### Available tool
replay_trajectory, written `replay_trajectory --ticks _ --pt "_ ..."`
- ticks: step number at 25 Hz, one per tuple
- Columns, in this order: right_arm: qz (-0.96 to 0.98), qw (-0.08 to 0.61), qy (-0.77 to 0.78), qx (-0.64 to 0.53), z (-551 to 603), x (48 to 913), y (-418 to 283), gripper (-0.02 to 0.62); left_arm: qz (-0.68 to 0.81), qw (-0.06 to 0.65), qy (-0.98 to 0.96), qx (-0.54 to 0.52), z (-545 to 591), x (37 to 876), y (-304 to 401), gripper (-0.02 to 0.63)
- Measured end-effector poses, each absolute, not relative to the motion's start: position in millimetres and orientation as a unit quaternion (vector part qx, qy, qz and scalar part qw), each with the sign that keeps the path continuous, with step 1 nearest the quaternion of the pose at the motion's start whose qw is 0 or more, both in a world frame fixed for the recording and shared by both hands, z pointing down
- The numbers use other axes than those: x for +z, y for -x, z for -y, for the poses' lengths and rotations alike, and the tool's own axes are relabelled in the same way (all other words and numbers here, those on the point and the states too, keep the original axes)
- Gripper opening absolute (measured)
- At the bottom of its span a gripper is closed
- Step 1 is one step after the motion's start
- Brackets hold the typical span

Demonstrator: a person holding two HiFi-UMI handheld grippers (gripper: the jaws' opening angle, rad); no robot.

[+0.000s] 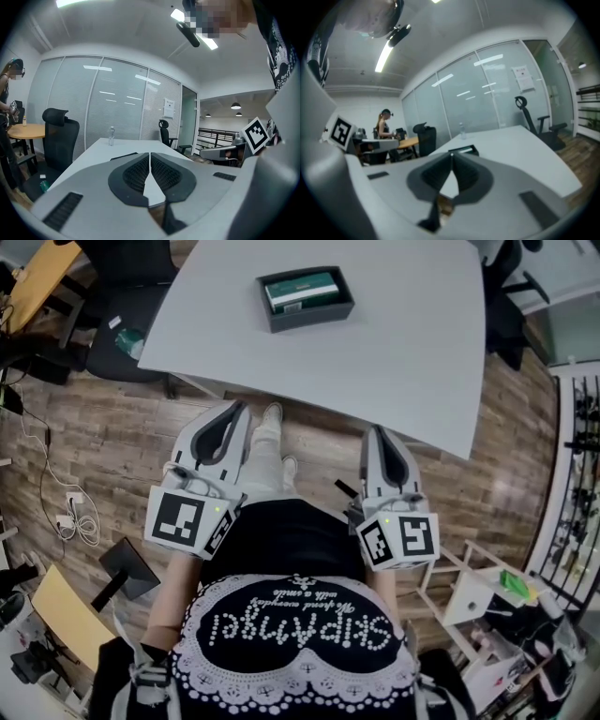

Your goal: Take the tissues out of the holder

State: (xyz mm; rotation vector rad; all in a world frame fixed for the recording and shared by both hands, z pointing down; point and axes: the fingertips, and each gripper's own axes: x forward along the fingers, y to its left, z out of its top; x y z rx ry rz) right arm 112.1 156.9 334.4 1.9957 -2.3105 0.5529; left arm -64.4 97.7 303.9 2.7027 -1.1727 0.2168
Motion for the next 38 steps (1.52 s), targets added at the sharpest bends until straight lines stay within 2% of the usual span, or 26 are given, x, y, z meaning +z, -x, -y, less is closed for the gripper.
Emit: replay_trajectory --ticks 24,38 --pt "0.717 0.039 -0.67 0.187 10.0 330.2 -119.7 0.036 0.357 0.123 -0.923 0.08 84.8 313.0 49.7 0.032" --pt "0.687 0.051 -0.698 0.198 55.4 334.4 -111.1 0.035 0.334 0.139 -0.929 0.082 147.8 324.1 62.8 0.032"
